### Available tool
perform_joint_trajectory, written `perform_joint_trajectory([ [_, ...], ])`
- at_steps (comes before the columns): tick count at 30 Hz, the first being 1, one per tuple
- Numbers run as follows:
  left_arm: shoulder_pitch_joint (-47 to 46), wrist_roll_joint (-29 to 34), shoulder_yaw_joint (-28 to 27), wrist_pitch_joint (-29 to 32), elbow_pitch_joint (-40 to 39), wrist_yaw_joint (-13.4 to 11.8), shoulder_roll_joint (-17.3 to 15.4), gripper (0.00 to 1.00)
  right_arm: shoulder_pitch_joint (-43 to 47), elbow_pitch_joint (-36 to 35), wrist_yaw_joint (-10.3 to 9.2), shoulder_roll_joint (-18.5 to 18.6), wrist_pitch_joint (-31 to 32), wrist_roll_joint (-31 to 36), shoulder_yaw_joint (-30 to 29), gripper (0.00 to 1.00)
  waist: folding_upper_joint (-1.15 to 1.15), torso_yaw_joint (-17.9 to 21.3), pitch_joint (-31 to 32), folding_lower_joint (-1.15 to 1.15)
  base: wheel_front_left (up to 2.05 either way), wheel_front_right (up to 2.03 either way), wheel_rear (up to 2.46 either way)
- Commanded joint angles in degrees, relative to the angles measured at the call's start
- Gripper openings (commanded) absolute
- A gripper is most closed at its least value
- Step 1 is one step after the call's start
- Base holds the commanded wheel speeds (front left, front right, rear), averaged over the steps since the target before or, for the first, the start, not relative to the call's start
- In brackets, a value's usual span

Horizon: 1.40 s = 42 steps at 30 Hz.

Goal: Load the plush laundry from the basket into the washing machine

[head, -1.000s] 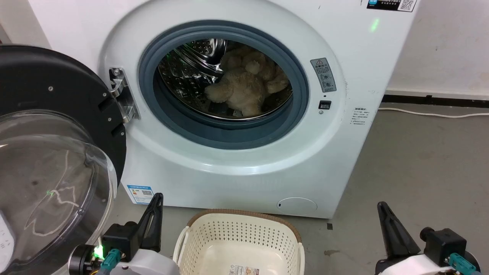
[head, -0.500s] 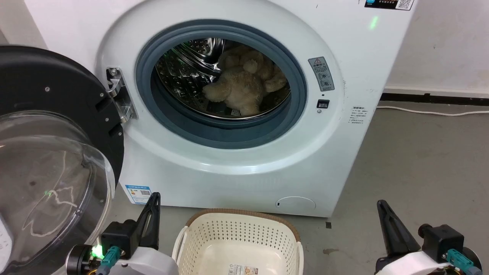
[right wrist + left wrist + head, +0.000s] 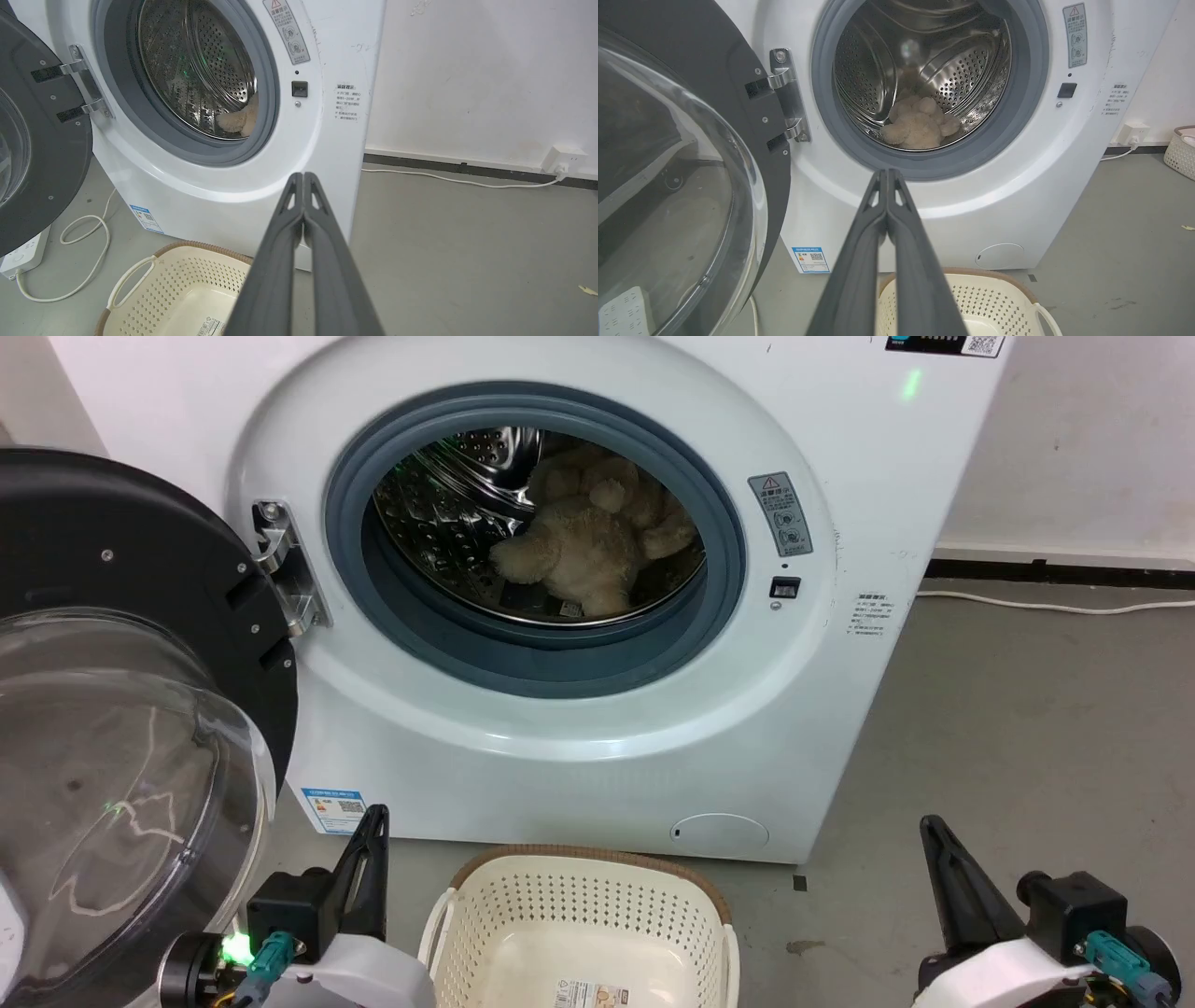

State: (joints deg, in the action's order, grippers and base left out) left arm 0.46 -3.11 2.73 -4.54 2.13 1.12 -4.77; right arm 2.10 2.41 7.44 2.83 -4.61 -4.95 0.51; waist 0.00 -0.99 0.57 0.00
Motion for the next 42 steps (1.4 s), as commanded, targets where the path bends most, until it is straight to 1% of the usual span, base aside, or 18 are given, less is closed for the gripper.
perform_joint_trajectory([
  [1,-0.3,0.4,-0.3,0.3,-0.4,-0.4,0.2,0.0,-0.8,-0.5,0.03,0.0,0.3,0.6,-0.1,0.0,0.0,0.0,0.0,0.0,0.0,0.0,0.0],
  [42,-0.5,3.1,-2.7,4.5,-2.1,-1.1,1.9,0.0,-2.1,-2.4,0.05,0.0,4.6,4.9,-0.5,0.0,0.0,1.0,-0.6,0.0,0.0,0.0,0.0],
])
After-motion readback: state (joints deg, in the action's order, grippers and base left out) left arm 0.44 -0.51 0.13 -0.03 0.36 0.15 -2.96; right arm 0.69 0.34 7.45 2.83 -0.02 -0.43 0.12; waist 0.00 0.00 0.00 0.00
